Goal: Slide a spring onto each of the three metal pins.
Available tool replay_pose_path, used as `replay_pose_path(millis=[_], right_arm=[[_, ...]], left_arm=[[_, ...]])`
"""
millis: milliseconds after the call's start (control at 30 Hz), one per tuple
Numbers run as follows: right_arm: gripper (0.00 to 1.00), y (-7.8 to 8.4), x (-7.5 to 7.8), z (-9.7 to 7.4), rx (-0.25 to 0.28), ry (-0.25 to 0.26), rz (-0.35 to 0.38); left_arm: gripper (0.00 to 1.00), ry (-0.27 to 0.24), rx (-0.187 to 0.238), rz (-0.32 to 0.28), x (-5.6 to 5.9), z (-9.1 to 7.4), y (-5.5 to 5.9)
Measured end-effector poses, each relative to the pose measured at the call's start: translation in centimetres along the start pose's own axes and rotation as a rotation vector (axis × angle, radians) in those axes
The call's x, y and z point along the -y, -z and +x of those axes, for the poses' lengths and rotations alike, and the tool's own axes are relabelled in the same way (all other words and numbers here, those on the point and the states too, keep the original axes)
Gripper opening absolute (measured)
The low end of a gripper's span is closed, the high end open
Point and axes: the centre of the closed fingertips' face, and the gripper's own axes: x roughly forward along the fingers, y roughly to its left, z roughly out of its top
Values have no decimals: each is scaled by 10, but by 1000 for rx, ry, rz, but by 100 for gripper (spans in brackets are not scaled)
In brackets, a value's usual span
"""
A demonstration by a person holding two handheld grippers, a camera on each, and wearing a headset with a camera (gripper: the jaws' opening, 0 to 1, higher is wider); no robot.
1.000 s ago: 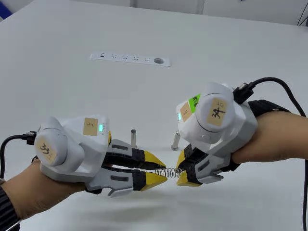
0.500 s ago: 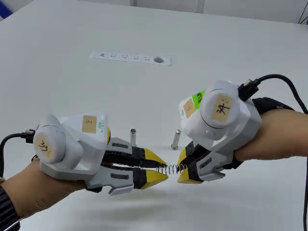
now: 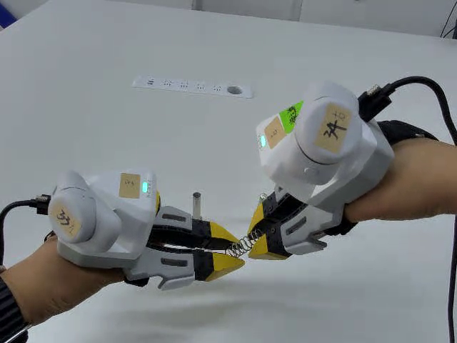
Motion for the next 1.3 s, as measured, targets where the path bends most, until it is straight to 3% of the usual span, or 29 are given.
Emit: replay_pose_path(millis=[467, 667, 833, 1300], right_arm=[[12, -16, -2, -1, 10, 1, -43], [12, -13, -1, 0, 1, -1, -40], [12, -9, 2, -1, -12, 5, -37], [12, 5, 9, -10, -36, 26, -14]], left_arm=[[11, -1, 8, 6, 1, 0, -5], [12, -8, -1, 3, 0, 1, -2], [19, -10, -8, -7, -1, 0, 1], [32, -74, -12, -56, -9, -18, 13]])
